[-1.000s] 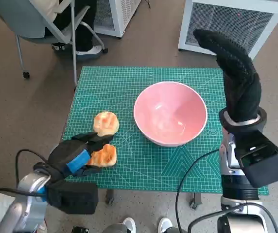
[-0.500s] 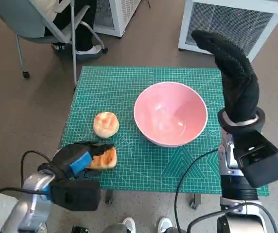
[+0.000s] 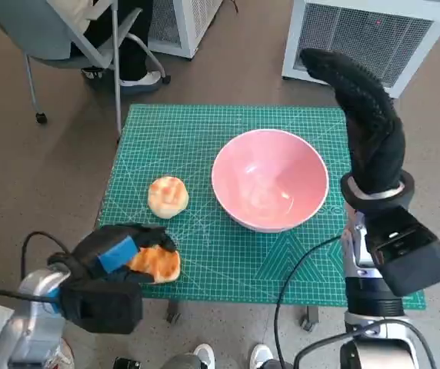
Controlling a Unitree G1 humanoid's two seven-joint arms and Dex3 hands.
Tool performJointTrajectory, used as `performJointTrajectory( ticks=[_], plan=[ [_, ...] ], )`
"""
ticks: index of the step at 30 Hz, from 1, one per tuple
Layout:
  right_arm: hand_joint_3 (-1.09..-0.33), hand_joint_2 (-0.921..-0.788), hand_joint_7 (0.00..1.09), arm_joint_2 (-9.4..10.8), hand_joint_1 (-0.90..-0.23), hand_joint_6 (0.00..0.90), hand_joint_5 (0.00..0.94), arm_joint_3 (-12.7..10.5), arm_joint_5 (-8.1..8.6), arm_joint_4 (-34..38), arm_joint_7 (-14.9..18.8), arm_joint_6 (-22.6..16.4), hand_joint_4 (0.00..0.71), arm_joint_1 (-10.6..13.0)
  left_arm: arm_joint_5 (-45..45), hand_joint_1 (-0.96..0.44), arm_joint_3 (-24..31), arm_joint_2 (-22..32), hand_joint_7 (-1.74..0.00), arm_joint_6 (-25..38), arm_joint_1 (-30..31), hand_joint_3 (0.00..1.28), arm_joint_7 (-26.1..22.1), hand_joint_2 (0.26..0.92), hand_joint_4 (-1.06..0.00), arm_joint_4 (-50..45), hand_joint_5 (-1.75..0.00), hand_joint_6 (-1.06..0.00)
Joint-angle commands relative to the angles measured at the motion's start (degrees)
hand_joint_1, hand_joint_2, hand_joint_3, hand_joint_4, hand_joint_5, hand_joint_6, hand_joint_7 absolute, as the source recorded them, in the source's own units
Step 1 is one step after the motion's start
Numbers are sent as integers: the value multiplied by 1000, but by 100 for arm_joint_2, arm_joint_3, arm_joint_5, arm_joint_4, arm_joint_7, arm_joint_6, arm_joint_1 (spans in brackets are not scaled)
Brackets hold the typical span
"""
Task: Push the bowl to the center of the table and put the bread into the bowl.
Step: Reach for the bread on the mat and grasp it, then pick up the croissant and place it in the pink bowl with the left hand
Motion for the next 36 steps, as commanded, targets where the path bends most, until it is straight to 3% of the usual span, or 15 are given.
performJointTrajectory(
  ticks=[1, 17, 24, 30, 36],
  plan=[
    [-749, -921, 697, 24, -562, 19, 9, -2, 75, 88, 38, -8, 291, 160, -103, 3, 140, 64, -1217, -17, -158, 142, 1, 920, -637, -133, -1281, -517],
    [-748, -921, 699, 48, -565, 20, 12, -3, 101, -71, 18, 24, 299, 283, -111, 4, 301, -103, -1171, -290, -528, 109, 592, 920, -670, 128, -1246, -561],
    [-748, -921, 699, 36, -565, 20, 12, -19, 108, -117, 5, 39, 301, 330, -215, 4, 392, -118, -1175, -221, -629, 94, 583, 920, -684, -51, -1212, -575],
    [-747, -921, 699, 15, -568, 20, 12, -40, 113, -179, -4, 82, 302, 365, -431, 5, 511, -155, -1159, 35, -1016, 68, 431, 920, -714, -474, -1168, -604],
    [-747, -921, 700, 13, -565, 20, 11, -57, 92, -214, -24, 113, 302, 384, -599, 5, 504, -306, -1128, 237, -1795, 29, 454, 917, -764, -706, -1094, -654]
  ],
)
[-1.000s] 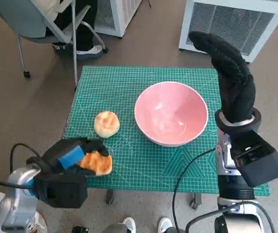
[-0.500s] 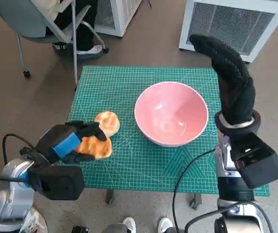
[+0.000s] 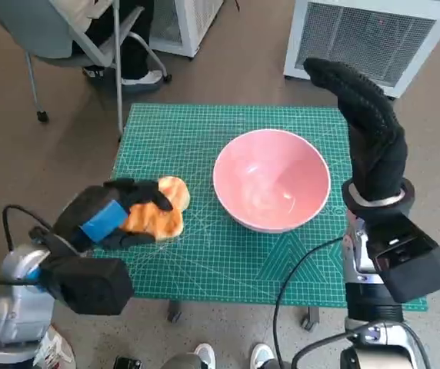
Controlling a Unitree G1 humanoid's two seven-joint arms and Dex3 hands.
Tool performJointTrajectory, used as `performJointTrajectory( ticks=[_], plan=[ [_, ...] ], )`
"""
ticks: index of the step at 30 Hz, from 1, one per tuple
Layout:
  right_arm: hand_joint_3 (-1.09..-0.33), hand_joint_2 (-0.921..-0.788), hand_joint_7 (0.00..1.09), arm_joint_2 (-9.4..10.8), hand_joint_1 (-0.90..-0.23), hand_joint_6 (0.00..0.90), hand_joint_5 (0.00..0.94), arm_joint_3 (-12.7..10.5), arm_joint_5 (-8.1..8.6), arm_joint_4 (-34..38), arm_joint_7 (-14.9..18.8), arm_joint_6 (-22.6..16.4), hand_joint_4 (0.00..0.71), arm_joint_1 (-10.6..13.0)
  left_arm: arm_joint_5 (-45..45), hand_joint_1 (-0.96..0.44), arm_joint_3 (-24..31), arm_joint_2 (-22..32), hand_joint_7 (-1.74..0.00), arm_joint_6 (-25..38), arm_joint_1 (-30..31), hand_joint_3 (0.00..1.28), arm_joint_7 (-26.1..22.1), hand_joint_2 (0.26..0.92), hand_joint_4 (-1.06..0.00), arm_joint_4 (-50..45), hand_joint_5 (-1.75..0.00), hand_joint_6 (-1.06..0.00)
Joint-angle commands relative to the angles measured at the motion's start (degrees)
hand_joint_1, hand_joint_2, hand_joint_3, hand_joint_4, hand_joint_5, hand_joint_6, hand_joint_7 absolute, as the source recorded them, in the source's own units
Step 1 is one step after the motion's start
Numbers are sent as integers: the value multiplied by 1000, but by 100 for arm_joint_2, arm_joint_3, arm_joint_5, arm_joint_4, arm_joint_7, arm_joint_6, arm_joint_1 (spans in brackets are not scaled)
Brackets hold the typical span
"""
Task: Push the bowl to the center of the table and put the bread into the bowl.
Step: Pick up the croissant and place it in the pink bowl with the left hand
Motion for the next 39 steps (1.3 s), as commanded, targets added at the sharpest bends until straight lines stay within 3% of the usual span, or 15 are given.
performJointTrajectory(
  ticks=[1, 12, 17, 28, 39],
  plan=[
    [-747, -921, 700, 3, -565, 20, 11, -30, 50, -24, -28, 81, 302, 171, -133, 5, 42, -142, -1122, 97, -768, 26, 65, 916, -769, -231, -1089, -659],
    [-747, -921, 693, 21, -566, 12, 6, -49, -48, -73, -119, 68, 295, 184, 259, 5, -453, -701, -891, 52, -2617, 0, 506, 845, -945, 321, -902, -860],
    [-750, -921, 691, 11, -568, 11, 5, -58, -110, -130, -183, 56, 294, 217, 343, 4, -762, -1080, -884, -106, -3282, 0, 714, 837, -969, 883, -865, -875],
    [-751, -921, 688, -19, -572, 14, 6, -88, -217, -269, -333, 89, 298, 300, 590, 2, -1441, -1629, -1005, -714, -3954, 13, 946, 876, -870, 2302, -982, -764],
    [-749, -921, 693, -49, -576, 28, 5, -126, -296, -406, -464, 88, 296, 380, 754, 1, -1904, -2180, -1161, -1477, -4465, 13, 1310, 914, -782, 4518, -1018, -677]
  ],
)
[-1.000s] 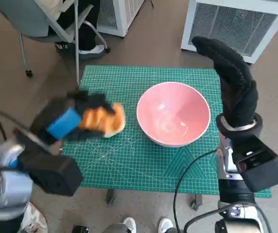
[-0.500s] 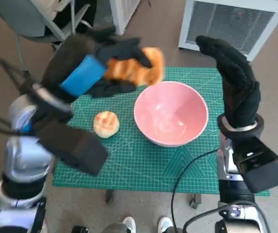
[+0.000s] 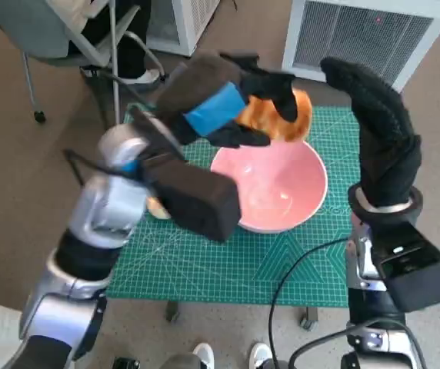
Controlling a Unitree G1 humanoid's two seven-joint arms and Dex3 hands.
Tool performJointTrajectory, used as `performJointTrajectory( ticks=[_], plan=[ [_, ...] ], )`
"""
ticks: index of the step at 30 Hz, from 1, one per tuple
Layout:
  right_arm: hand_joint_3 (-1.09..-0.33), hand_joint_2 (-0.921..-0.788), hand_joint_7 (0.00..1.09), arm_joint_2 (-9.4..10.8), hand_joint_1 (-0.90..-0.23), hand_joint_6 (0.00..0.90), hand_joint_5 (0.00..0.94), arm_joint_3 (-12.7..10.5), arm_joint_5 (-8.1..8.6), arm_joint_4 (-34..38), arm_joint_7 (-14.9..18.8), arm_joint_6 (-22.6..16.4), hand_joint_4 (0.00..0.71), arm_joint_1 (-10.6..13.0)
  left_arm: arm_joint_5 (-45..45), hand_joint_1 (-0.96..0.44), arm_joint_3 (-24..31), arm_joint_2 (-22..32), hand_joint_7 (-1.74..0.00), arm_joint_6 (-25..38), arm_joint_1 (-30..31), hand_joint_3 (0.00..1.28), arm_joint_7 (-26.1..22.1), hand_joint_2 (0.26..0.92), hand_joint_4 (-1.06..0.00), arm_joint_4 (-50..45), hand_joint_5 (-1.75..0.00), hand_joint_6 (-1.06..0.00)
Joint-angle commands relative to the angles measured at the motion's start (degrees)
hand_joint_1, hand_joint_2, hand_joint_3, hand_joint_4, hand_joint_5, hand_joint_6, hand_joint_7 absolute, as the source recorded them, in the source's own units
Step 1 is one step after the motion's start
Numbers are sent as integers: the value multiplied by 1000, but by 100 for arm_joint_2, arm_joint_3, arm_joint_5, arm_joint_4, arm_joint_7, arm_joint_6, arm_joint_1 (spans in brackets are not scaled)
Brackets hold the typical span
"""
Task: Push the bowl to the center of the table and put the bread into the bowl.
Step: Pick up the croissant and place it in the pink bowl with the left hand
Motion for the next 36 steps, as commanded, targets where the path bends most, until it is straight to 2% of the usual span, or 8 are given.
performJointTrajectory(
  ticks=[1, 8, 12, 13, 15, 19, 25, 36],
  plan=[
    [-749, -921, 694, -27, -577, 29, 4, -21, -120, -99, -100, 79, 296, 153, 172, 1, -193, -197, -1165, -209, -275, 13, 189, 915, -781, 763, -1017, -675],
    [-748, -921, 697, -59, -579, 29, 4, -50, -220, -258, -198, 124, 297, 235, 11, 1, -288, -404, -1195, -417, -395, 32, -55, 920, -758, 1692, -1052, -636],
    [-747, -921, 697, -85, -581, 27, 3, -63, -245, -326, -234, 152, 295, 281, -217, 0, -298, -416, -1348, -577, -460, 185, -585, 921, -621, 2121, -1243, -428],
    [-747, -921, 697, -90, -582, 26, 2, -64, -247, -344, -238, 160, 293, 292, -263, -30, -297, -414, -1058, -614, -481, 187, -720, 893, -494, 2206, -970, -362],
    [-747, -921, 697, -107, -582, 25, 1, -72, -246, -364, -240, 174, 290, 308, -378, -101, -313, -381, -569, -655, -545, 119, -1118, 903, -383, 2373, -441, -336],
    [-747, -921, 697, -133, -579, 23, 0, -84, -250, -359, -252, 177, 288, 306, -536, -243, -327, -263, -232, -578, -695, 71, -1891, 916, -166, 2489, -116, -253],
    [-749, -921, 698, -143, -578, 21, 0, -69, -252, -348, -274, 203, 287, 282, -533, -371, -277, 24, -81, -279, -682, 61, -2510, 920, -20, 1982, -12, -165],
    [-750, -921, 698, -164, -578, 17, 0, -65, -273, -359, -291, 222, 286, 291, -722, -373, 430, 810, -40, -775, -20, 45, -1908, 919, -9, 884, -4, -138]
  ],
)
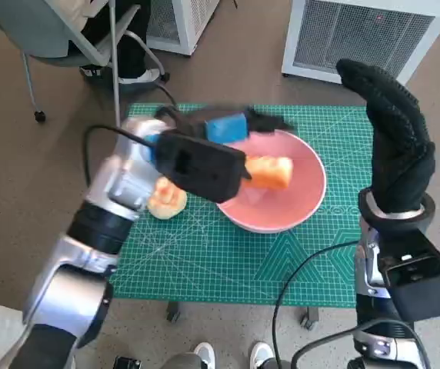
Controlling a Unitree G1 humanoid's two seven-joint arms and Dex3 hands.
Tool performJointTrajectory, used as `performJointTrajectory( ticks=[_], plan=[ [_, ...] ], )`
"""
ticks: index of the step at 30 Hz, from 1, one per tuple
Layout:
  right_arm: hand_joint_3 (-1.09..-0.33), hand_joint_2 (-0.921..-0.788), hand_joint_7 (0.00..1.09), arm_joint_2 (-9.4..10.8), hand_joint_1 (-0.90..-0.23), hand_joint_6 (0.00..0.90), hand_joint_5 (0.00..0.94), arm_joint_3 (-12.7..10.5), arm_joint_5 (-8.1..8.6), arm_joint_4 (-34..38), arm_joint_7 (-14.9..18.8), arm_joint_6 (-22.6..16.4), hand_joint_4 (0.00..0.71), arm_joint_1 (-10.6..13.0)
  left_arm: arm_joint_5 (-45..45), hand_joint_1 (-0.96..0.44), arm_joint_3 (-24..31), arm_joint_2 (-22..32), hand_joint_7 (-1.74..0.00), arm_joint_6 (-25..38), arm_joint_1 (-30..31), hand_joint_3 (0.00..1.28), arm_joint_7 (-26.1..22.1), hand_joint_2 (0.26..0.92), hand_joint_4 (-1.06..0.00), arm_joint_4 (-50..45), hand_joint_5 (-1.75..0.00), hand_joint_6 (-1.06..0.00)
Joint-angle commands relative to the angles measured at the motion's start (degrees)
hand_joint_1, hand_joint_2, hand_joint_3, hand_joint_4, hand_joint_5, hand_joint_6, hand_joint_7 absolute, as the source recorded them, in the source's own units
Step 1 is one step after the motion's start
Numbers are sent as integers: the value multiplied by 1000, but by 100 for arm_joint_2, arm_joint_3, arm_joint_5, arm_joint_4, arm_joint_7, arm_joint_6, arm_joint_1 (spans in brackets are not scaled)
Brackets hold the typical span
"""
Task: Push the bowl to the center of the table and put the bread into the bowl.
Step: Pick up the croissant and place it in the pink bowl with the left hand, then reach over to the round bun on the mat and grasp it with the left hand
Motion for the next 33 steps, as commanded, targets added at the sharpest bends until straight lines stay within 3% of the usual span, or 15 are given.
performJointTrajectory(
  ticks=[1, 16, 33],
  plan=[
    [-750, -921, 697, -35, -578, 17, 0, -5, -39, 5, -31, 74, 286, 94, -233, -360, 372, 443, -40, -359, 301, 41, 186, 919, -14, -271, -6, -142],
    [-750, -921, 695, -76, -577, 18, 1, 17, 121, -132, 62, 188, 287, 108, -287, -291, 1012, 1609, -57, -844, 1130, 11, 467, 920, -166, -744, -34, -229],
    [-747, -921, 688, -158, -585, 16, 2, 30, 236, -143, 181, 200, 290, 64, -174, -244, 815, 1794, -41, 22, 1727, 27, 307, 921, -174, -920, -14, -242]
  ],
)
